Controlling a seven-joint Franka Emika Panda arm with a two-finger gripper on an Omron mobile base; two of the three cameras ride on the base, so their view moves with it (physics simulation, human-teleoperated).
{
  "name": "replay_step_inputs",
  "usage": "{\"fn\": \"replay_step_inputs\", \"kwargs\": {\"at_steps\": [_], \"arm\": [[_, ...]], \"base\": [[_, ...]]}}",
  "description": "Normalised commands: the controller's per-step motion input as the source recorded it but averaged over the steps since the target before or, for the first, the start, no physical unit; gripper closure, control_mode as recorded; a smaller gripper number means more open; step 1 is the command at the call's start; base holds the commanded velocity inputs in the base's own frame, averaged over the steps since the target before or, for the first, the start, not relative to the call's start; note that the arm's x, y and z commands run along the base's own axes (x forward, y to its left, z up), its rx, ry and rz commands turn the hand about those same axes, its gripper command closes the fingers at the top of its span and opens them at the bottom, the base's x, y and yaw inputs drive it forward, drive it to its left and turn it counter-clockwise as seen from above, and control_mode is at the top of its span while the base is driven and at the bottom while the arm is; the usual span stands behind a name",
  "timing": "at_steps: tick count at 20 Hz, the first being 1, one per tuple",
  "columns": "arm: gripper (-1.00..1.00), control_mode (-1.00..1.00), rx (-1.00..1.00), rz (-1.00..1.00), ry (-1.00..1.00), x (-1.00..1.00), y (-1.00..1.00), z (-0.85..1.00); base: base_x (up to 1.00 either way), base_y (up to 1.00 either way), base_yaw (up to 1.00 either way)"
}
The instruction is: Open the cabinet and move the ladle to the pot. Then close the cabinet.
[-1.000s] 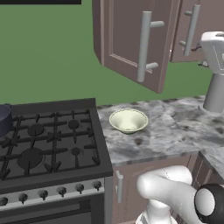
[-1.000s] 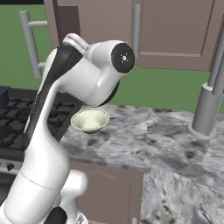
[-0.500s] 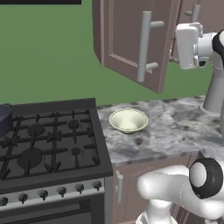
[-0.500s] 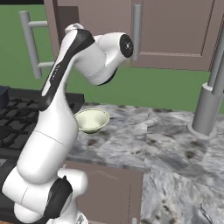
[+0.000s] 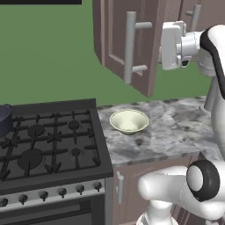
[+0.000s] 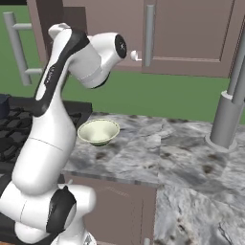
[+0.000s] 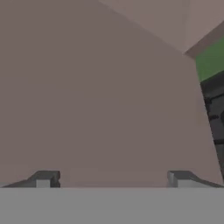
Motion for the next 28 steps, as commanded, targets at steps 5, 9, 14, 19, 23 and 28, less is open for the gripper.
{"fn": "replay_step_inputs", "kwargs": {"at_steps": [5,9,14,19,23,28], "arm": [[-1.0,-1.0,0.0,0.1,-0.06,-0.4,0.99,0.0],[-1.0,-1.0,-0.05,0.02,-0.23,-0.23,0.47,0.09],[-1.0,-1.0,-0.33,-0.18,-0.24,0.0,-0.46,0.26],[-1.0,-1.0,-0.43,-0.33,-0.13,0.0,-0.79,0.12],[-1.0,-1.0,-0.42,-0.34,-0.1,0.04,-0.69,0.07],[-1.0,-1.0,-0.33,-0.29,-0.05,0.28,-0.47,0.0]], "base": [[0.0,0.0,0.0],[0.0,0.0,0.0],[0.0,0.0,0.0],[0.0,0.0,0.0],[0.0,0.0,0.0],[0.0,0.0,0.0]]}}
